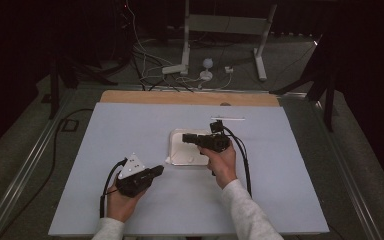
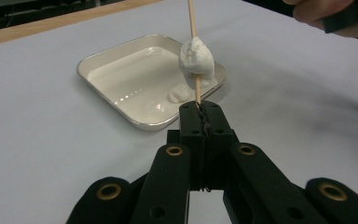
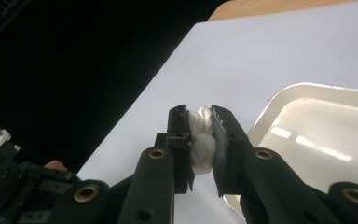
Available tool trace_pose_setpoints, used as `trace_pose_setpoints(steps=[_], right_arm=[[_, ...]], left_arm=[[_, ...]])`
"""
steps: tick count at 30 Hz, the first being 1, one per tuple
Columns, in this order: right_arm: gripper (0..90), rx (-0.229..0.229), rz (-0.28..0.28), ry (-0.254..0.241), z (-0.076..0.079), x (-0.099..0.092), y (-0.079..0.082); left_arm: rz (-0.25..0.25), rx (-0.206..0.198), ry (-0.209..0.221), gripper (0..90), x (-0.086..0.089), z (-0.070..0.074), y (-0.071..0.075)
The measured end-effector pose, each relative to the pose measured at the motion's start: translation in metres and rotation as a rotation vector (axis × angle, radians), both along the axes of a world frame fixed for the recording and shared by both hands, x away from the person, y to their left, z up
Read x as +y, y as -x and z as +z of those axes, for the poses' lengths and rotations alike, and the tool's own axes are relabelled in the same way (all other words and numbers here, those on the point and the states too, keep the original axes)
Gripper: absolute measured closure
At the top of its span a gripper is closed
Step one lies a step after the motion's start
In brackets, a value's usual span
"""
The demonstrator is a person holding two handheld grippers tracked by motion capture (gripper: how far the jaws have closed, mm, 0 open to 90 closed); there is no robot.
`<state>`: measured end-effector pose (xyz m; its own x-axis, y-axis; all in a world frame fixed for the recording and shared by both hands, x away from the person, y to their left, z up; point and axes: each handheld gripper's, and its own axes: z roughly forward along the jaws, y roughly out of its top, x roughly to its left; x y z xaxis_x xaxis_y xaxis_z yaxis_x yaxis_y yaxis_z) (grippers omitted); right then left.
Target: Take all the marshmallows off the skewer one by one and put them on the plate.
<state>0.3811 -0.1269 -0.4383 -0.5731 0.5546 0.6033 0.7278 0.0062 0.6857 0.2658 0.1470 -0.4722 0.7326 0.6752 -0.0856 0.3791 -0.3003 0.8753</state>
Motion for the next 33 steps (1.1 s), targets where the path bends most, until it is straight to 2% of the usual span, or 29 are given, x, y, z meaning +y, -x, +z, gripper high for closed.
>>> trace_pose_setpoints(steps=[4, 5, 6, 7, 8, 9, 11, 15, 22, 28, 29, 30, 33], right_arm=[[79.4, -0.001, -0.010, -0.005, 0.002, -0.002, -0.003], [80.0, -0.006, -0.028, -0.001, 0.003, -0.003, -0.003], [80.5, -0.035, -0.140, -0.013, 0.010, -0.021, -0.007], [80.4, -0.028, -0.160, -0.039, 0.013, -0.033, -0.011], [80.4, -0.028, -0.160, -0.039, 0.013, -0.033, -0.011], [80.2, -0.047, -0.157, 0.003, 0.020, -0.045, -0.015], [79.9, -0.073, -0.145, 0.057, 0.024, -0.047, -0.012], [79.6, -0.083, -0.129, 0.094, 0.021, -0.043, -0.012], [79.0, -0.100, -0.104, 0.161, 0.015, -0.034, -0.011], [78.1, -0.124, -0.078, 0.260, 0.007, -0.025, -0.013], [78.0, -0.128, -0.068, 0.291, 0.003, -0.022, -0.014], [78.0, -0.128, -0.068, 0.291, 0.003, -0.022, -0.014], [77.7, -0.122, -0.070, 0.331, -0.004, -0.018, -0.016]], left_arm=[[0.001, -0.002, -0.007, 90.0, 0.003, 0.000, 0.001], [0.003, 0.000, -0.042, 90.0, 0.003, -0.001, 0.002], [0.003, 0.006, -0.066, 90.0, 0.006, -0.003, 0.003], [0.013, 0.022, -0.048, 90.0, 0.011, -0.006, 0.004], [0.022, 0.032, -0.021, 90.0, 0.016, -0.007, 0.003], [0.033, 0.031, -0.003, 90.0, 0.018, -0.005, 0.002], [0.039, 0.021, 0.017, 90.0, 0.015, -0.003, -0.001], [0.036, 0.020, -0.016, 90.0, 0.009, -0.005, 0.000], [0.051, 0.027, -0.009, 90.0, 0.011, -0.007, -0.001], [0.066, 0.029, -0.006, 90.0, 0.012, -0.007, -0.002], [0.069, 0.030, -0.008, 90.0, 0.011, -0.007, -0.002], [0.071, 0.030, -0.010, 90.0, 0.011, -0.007, -0.003], [0.072, 0.034, -0.012, 90.0, 0.011, -0.008, -0.003]])
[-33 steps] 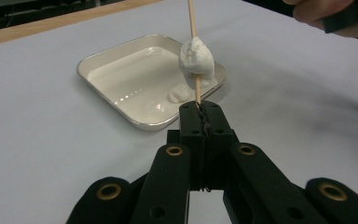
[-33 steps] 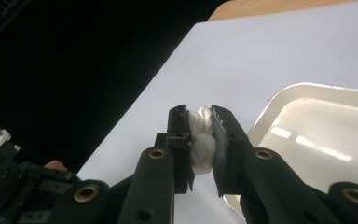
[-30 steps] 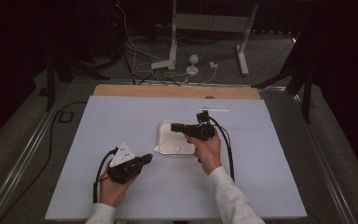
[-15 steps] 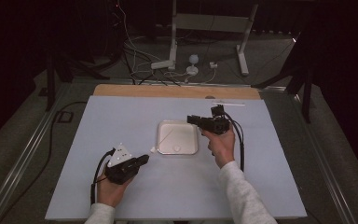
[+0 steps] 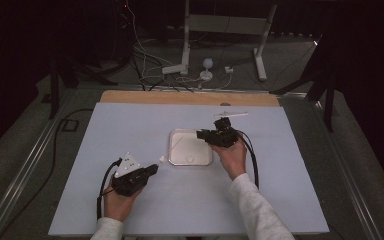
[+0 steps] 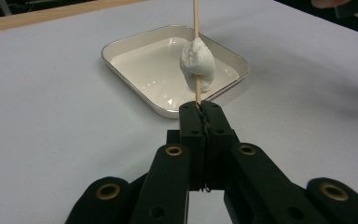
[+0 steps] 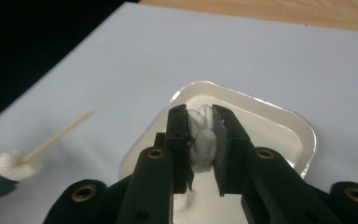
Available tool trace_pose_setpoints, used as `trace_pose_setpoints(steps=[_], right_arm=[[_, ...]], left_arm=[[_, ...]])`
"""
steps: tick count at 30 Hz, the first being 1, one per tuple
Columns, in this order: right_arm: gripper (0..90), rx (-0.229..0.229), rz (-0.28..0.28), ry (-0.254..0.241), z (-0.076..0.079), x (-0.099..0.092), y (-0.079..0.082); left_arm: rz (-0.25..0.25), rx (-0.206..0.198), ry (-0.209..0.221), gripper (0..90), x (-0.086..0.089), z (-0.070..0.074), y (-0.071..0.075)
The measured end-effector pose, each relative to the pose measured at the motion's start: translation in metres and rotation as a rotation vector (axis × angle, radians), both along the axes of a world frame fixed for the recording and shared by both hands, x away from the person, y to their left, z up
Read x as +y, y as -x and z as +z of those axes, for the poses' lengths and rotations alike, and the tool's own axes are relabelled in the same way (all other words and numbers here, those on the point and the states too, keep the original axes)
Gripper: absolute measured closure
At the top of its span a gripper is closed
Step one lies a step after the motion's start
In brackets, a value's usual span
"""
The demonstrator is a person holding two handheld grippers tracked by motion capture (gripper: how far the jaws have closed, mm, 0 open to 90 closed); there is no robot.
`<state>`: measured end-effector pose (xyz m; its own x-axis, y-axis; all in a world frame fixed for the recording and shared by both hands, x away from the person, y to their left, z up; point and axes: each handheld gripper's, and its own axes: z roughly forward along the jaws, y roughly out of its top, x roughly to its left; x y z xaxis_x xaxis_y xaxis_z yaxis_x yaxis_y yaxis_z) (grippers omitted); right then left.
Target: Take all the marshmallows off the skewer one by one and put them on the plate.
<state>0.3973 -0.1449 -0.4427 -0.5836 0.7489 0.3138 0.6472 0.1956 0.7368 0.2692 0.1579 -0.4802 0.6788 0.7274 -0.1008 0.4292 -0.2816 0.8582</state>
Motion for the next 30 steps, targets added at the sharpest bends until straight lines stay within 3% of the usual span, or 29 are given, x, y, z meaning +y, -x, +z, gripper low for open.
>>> trace_pose_setpoints(steps=[6, 7, 8, 11, 14, 17, 24, 30], right_arm=[[74.3, 0.017, -0.021, 0.045, -0.012, 0.003, -0.005], [67.8, 0.020, -0.028, 0.045, -0.013, 0.003, -0.006], [51.8, 0.029, -0.047, 0.047, -0.016, 0.003, -0.007], [44.9, 0.034, -0.057, 0.062, -0.018, 0.003, -0.008], [31.9, 0.035, -0.059, 0.055, -0.018, 0.004, -0.007], [24.4, 0.029, -0.021, 0.038, -0.015, 0.007, 0.000], [23.1, 0.041, 0.063, -0.023, -0.013, 0.016, 0.016], [27.9, 0.055, 0.156, -0.068, -0.013, 0.033, 0.033]], left_arm=[[0.004, 0.002, 0.002, 90.0, 0.000, -0.001, -0.001], [0.006, 0.003, 0.003, 90.0, 0.000, -0.001, -0.001], [0.007, 0.003, 0.004, 90.0, 0.000, -0.001, -0.001], [0.009, 0.006, 0.001, 90.0, 0.000, -0.001, -0.002], [0.011, 0.006, 0.000, 90.0, 0.000, -0.001, -0.002], [0.015, 0.008, 0.001, 90.0, 0.000, -0.001, -0.002], [0.023, 0.009, 0.001, 90.0, -0.001, -0.002, -0.002], [0.021, 0.009, 0.001, 90.0, -0.002, -0.001, -0.002]])
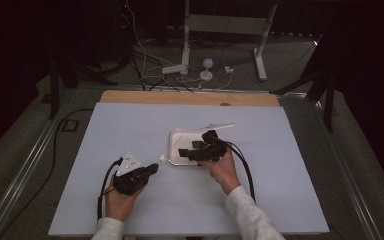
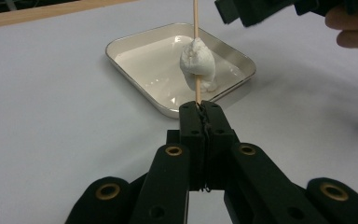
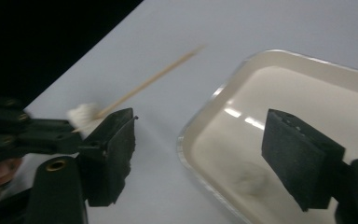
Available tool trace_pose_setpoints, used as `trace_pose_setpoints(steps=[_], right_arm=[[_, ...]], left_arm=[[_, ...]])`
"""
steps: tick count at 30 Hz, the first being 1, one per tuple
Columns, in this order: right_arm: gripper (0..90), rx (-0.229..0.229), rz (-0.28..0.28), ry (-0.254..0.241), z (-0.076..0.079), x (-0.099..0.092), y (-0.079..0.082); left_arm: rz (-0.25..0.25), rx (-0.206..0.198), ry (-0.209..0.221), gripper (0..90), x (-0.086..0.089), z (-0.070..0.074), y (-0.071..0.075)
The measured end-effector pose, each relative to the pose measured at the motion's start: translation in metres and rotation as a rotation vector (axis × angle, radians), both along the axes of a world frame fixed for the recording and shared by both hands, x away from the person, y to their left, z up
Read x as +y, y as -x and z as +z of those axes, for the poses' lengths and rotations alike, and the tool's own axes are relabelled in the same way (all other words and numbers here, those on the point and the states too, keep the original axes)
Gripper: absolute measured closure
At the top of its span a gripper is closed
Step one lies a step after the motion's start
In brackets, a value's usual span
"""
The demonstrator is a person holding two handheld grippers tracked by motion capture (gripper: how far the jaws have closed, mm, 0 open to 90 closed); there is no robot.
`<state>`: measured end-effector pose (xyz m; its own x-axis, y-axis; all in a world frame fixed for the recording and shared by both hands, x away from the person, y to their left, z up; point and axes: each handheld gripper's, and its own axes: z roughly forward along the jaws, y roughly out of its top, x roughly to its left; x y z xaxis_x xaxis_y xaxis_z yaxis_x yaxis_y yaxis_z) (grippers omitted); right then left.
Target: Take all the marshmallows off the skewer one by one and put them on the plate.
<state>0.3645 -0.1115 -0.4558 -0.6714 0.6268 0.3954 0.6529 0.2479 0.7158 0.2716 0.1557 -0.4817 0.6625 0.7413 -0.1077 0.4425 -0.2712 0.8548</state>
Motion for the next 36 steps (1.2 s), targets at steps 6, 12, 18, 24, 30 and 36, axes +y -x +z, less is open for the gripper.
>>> trace_pose_setpoints(steps=[6, 12, 18, 24, 30, 36], right_arm=[[32.5, 0.020, 0.057, -0.044, -0.004, 0.013, 0.008], [39.5, 0.045, 0.108, -0.069, -0.012, 0.028, 0.013], [46.2, 0.080, 0.118, -0.109, -0.014, 0.034, 0.013], [54.0, 0.152, 0.128, -0.160, -0.017, 0.034, 0.010], [63.5, 0.201, 0.142, -0.216, -0.018, 0.035, 0.008], [73.1, 0.220, 0.150, -0.239, -0.018, 0.035, 0.008]], left_arm=[[-0.004, -0.002, -0.001, 90.0, -0.001, 0.000, 0.000], [-0.011, -0.004, -0.002, 90.0, -0.003, 0.001, 0.000], [-0.026, -0.012, 0.000, 90.0, -0.005, 0.001, 0.001], [-0.044, -0.022, 0.004, 90.0, -0.007, 0.002, 0.002], [-0.056, -0.028, 0.013, 90.0, -0.008, 0.002, 0.002], [-0.067, -0.032, 0.014, 90.0, -0.009, 0.003, 0.003]])
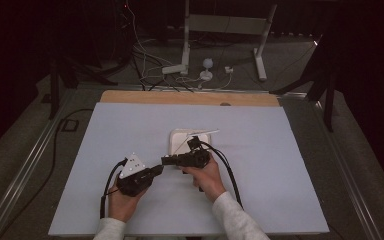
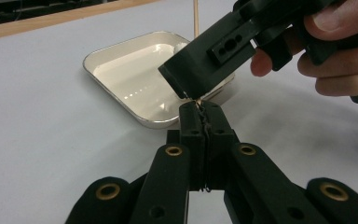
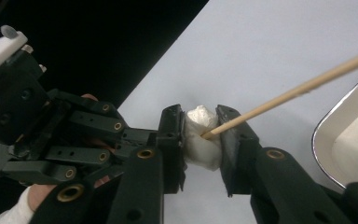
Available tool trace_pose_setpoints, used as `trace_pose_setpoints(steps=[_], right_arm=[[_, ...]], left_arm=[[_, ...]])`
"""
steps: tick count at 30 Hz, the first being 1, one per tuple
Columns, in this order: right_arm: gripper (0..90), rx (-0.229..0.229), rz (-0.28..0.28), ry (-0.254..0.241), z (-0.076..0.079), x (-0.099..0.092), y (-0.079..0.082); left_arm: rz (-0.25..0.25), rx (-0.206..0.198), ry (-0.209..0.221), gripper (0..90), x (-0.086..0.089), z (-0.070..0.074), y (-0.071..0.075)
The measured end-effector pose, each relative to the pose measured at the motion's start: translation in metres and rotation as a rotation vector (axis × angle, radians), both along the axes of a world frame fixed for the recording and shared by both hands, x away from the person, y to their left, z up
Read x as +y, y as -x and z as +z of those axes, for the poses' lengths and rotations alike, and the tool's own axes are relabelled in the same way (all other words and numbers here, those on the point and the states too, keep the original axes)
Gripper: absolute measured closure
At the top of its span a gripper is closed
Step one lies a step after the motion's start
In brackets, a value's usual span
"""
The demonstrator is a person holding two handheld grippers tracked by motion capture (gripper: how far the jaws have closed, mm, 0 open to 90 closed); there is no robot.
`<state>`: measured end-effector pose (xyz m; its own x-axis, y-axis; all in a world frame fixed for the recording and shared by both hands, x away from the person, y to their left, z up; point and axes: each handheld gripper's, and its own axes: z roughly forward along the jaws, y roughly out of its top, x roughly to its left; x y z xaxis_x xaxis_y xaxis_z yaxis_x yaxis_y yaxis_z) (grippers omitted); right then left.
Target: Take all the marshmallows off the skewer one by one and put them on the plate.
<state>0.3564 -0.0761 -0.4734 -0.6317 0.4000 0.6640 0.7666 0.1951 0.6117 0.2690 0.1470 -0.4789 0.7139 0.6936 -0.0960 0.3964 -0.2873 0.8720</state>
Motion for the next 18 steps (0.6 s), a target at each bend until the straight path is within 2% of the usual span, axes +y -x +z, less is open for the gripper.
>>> trace_pose_setpoints(steps=[2, 5, 7, 12, 16, 18], right_arm=[[74.1, -0.009, -0.003, -0.004, 0.002, -0.001, 0.000], [75.3, -0.023, -0.044, -0.016, 0.007, -0.008, -0.002], [75.5, -0.016, -0.056, -0.032, 0.010, -0.015, -0.006], [76.1, -0.044, -0.082, -0.021, 0.020, -0.028, -0.011], [76.7, -0.047, -0.123, -0.045, 0.030, -0.043, -0.019], [76.9, -0.067, -0.134, -0.033, 0.035, -0.049, -0.022]], left_arm=[[-0.005, -0.004, -0.001, 90.0, 0.000, 0.001, 0.000], [-0.008, -0.007, 0.000, 90.0, 0.002, 0.001, 0.001], [-0.014, -0.011, 0.001, 90.0, 0.002, 0.002, 0.001], [-0.030, -0.018, -0.001, 90.0, 0.001, 0.002, 0.002], [-0.042, -0.030, 0.018, 90.0, 0.005, 0.002, 0.003], [-0.046, -0.030, 0.017, 90.0, 0.005, 0.002, 0.003]])
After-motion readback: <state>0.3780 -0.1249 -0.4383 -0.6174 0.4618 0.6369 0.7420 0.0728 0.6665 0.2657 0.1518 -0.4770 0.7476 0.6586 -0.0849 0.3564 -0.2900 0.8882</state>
